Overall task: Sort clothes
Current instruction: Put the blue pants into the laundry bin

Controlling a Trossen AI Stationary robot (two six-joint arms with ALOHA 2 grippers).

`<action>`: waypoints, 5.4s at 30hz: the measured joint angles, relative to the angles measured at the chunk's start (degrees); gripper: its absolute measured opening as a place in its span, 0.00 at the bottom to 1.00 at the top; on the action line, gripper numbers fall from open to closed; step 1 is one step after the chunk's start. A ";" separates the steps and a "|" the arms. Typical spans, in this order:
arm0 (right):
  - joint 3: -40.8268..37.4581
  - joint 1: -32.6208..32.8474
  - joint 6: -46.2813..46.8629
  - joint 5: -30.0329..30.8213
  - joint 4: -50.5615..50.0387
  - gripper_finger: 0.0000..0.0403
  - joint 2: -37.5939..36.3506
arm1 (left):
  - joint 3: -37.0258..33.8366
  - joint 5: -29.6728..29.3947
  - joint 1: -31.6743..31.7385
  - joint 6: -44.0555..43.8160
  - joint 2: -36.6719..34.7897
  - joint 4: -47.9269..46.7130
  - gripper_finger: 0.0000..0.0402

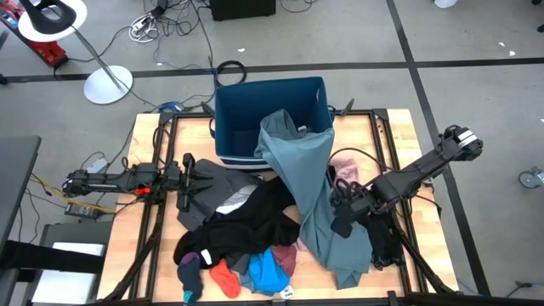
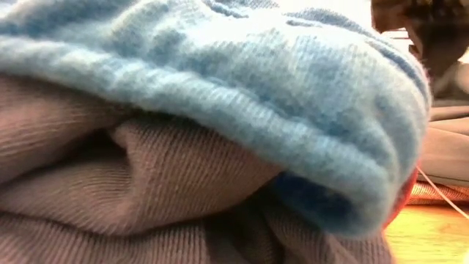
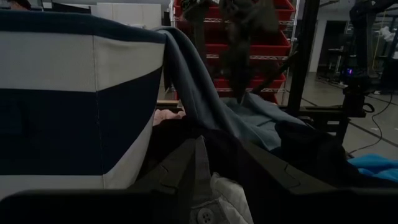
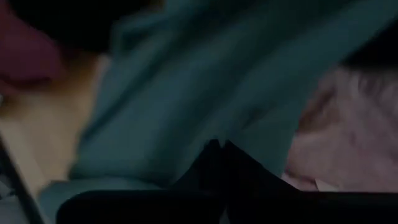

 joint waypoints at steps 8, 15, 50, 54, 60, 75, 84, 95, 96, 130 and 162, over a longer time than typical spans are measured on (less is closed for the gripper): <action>11.53 -3.86 -10.18 6.63 -0.59 0.00 0.00 | 0.00 0.00 -0.02 0.00 0.00 0.00 0.31; 21.96 -8.87 -20.55 10.17 0.51 0.00 -0.02 | 0.00 0.00 0.00 0.00 0.00 0.00 0.31; 79.87 -47.47 -53.62 1.61 9.20 0.00 32.91 | -0.01 0.00 0.00 0.00 0.00 0.00 0.31; 79.87 -49.56 -52.99 -1.28 5.18 0.00 35.49 | -0.02 0.00 -0.01 0.00 0.00 -0.02 0.31; 79.84 -49.81 -54.34 -1.46 -6.38 0.02 39.64 | -0.02 0.00 -0.02 0.00 0.00 -0.04 0.31; 79.81 -50.32 -53.88 -5.63 -15.82 0.28 40.73 | -0.02 0.00 0.00 0.00 0.00 -0.07 0.31; 79.81 -47.89 -51.08 -6.03 -28.46 0.39 33.23 | -0.01 0.00 0.00 0.00 0.00 -0.06 0.31; 78.12 -30.31 -38.45 -1.09 -40.83 0.38 24.64 | -0.02 0.00 0.00 0.00 0.00 -0.07 0.31; 77.89 -28.62 -37.19 -1.00 -40.91 0.38 24.31 | 0.00 0.00 0.00 0.00 0.00 -0.05 0.31; 27.86 9.39 15.66 9.69 -24.67 0.38 23.43 | -0.01 0.01 0.00 0.00 0.00 -0.02 0.31; 13.67 7.62 8.50 10.05 9.12 0.27 23.98 | -0.02 0.00 0.00 0.00 0.00 -0.02 0.31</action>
